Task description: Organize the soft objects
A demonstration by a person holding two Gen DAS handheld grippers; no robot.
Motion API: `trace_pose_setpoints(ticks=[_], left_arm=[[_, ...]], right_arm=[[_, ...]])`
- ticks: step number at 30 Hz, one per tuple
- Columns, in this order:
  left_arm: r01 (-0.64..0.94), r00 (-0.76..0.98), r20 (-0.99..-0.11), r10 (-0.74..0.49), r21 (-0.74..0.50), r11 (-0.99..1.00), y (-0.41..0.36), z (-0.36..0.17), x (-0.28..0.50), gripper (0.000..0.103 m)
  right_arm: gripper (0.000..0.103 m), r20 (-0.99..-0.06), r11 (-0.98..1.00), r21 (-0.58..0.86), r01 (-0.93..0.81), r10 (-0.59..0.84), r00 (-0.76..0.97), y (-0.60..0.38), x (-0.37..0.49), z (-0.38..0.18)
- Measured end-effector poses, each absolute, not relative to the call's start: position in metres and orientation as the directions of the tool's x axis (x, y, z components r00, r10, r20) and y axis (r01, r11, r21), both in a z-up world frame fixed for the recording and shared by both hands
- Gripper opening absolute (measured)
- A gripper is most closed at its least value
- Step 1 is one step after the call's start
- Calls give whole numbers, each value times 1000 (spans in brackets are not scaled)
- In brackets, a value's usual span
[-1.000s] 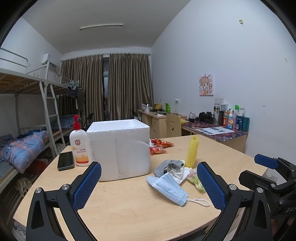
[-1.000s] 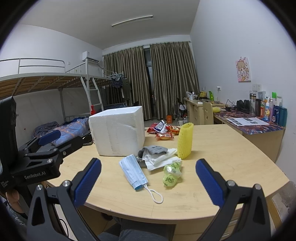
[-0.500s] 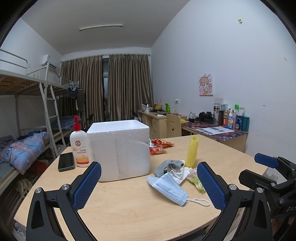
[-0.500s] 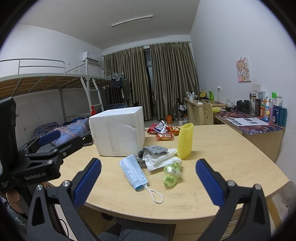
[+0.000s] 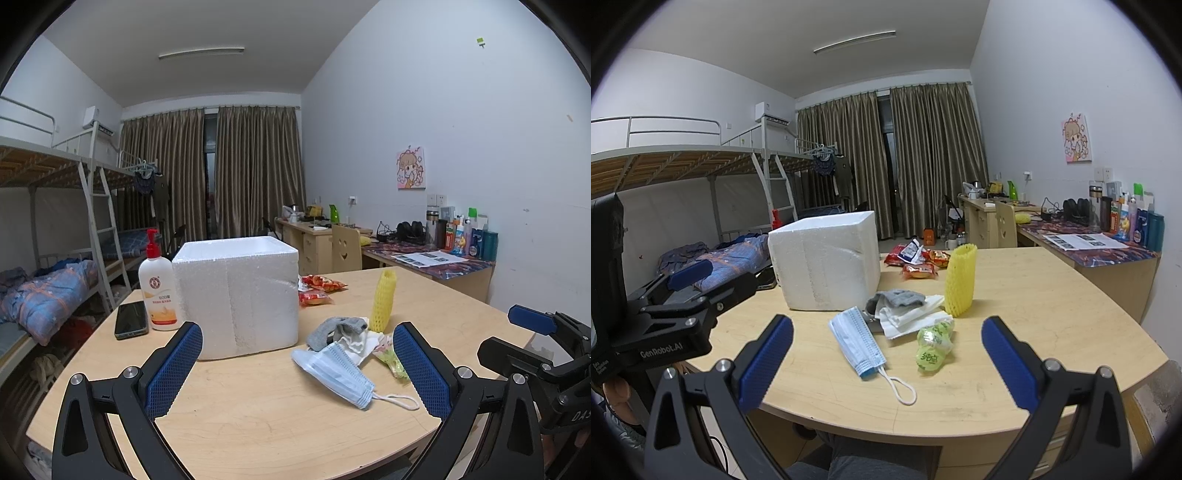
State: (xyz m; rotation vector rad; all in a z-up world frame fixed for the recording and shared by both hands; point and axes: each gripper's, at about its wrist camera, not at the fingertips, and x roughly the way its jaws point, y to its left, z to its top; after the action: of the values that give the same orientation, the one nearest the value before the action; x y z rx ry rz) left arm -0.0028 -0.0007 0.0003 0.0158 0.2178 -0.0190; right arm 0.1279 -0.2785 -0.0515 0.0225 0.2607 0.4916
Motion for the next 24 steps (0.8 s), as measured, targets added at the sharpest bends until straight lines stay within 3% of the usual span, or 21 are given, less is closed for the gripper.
trace_pose_setpoints(ticks=[12, 24], left_arm=[[18, 976, -217, -15, 11, 1000, 1, -1, -2, 103], [20, 959, -282, -18, 5, 1000, 5, -10, 26, 103]], right_arm=[[103, -248, 882, 83, -463, 469, 848, -277, 130, -53], [103, -299, 884, 91, -458, 463, 835, -275, 155, -57]])
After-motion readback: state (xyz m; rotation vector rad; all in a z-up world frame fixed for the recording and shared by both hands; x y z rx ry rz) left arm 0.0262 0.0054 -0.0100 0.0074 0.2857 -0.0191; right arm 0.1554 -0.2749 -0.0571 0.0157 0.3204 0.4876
